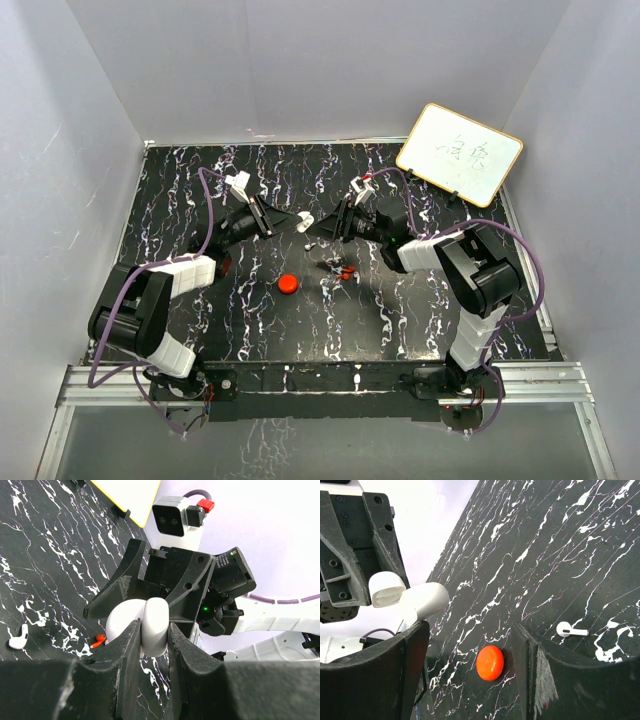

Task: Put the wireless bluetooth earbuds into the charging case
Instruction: Open the charging case.

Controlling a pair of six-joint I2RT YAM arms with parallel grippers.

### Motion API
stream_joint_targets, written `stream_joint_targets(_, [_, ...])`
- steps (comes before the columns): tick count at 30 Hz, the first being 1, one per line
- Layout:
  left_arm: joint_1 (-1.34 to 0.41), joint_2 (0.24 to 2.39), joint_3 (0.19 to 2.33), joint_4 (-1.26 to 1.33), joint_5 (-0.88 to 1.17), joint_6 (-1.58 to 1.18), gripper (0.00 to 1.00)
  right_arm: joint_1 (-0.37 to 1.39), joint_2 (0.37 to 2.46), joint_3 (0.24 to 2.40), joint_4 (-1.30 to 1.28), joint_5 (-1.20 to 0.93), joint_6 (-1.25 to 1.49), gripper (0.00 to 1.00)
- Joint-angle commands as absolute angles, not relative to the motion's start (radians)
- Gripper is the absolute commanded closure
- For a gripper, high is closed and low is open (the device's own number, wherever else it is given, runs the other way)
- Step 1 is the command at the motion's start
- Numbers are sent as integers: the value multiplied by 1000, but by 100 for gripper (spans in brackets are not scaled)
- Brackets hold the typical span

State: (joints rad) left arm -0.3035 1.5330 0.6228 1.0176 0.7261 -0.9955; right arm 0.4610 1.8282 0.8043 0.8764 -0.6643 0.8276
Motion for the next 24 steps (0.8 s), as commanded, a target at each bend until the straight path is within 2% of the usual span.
stream_joint_targets(1, [-313,1487,641,1030,762,-1000,100,463,1822,859,923,-641,810,36])
stream_joint_targets(9, [-313,1475,650,984,738,-981,100,463,1819,847,893,-633,791,36])
stream_joint_targets(14, [-305,1458,674,883,673,-927,100,463,1750,792,739,-575,665,36])
stream_joint_targets(21, [-228,1501,620,1005,640,-1054,100,464,1550,737,473,-410,479,37])
stream_joint_targets(24, [-208,1531,598,1068,653,-1110,100,482,1420,697,412,-231,405,38])
